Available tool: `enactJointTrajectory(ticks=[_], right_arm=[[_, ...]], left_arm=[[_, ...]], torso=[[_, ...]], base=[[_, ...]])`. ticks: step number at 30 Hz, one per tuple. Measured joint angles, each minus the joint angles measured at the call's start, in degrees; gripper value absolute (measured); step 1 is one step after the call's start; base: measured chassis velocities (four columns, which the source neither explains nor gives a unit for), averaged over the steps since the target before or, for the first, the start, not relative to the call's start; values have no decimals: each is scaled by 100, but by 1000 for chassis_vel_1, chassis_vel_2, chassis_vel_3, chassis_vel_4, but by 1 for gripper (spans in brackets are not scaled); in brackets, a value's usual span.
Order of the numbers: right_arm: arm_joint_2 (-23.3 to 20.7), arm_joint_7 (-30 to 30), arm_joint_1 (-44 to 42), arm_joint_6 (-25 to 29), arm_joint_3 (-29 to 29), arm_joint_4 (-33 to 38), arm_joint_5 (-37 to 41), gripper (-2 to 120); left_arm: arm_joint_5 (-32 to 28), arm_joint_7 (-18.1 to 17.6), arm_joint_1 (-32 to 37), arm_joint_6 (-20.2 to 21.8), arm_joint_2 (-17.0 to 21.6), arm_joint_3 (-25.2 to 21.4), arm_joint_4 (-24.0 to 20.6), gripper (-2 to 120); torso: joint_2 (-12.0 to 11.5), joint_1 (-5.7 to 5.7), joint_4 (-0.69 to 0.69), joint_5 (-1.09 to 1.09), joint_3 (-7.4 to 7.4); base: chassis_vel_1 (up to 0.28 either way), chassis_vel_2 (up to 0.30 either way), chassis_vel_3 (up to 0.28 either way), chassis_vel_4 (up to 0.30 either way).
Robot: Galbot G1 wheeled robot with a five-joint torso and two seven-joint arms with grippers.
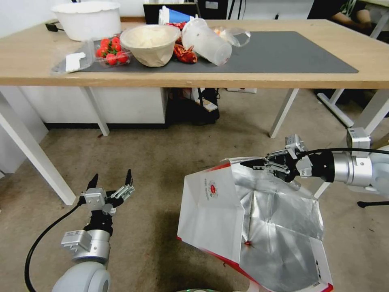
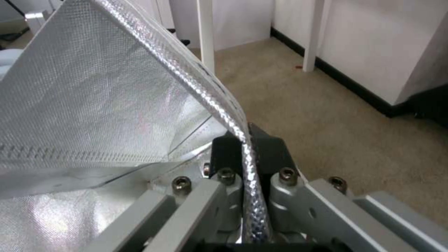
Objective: Pick up the food delivery bag from the floor and place it on the table.
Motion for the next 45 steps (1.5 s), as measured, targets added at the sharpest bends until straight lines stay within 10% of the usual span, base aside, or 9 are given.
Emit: enactJointTrajectory(ticks=[45], right_arm=[[-73,-77,-31,-71,60,70,145,0]], left_arm=[[3,36,44,-23,0,-34,-93,100]], torso=[[938,121,0,0,816]], base=[[0,0,0,0]])
